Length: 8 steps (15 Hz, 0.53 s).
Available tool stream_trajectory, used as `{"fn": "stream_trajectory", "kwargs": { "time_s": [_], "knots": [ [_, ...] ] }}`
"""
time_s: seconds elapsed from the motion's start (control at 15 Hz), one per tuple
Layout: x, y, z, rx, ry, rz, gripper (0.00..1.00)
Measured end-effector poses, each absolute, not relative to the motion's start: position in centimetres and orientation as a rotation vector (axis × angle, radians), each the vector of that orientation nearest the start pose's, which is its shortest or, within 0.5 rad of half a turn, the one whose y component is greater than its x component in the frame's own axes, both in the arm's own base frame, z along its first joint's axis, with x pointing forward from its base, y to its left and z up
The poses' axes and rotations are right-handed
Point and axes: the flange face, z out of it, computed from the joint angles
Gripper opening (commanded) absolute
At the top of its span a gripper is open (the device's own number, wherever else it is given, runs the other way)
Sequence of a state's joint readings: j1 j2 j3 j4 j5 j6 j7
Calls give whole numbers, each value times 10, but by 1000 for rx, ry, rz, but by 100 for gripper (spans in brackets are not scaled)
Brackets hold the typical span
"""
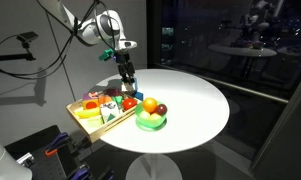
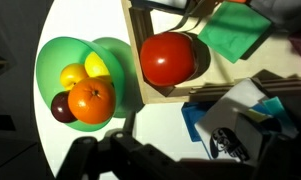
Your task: Remove the plush toy with letter D from the crate and put it on the table
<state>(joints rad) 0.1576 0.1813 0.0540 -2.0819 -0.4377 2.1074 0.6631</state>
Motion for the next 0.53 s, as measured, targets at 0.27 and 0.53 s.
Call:
{"fn": "stream_trajectory", "kwargs": {
  "time_s": [0.27, 0.53],
  "knots": [
    [555, 103, 336, -3497, 369, -51, 100],
    [553, 108, 338, -3499, 355, -42, 100]
  ]
}}
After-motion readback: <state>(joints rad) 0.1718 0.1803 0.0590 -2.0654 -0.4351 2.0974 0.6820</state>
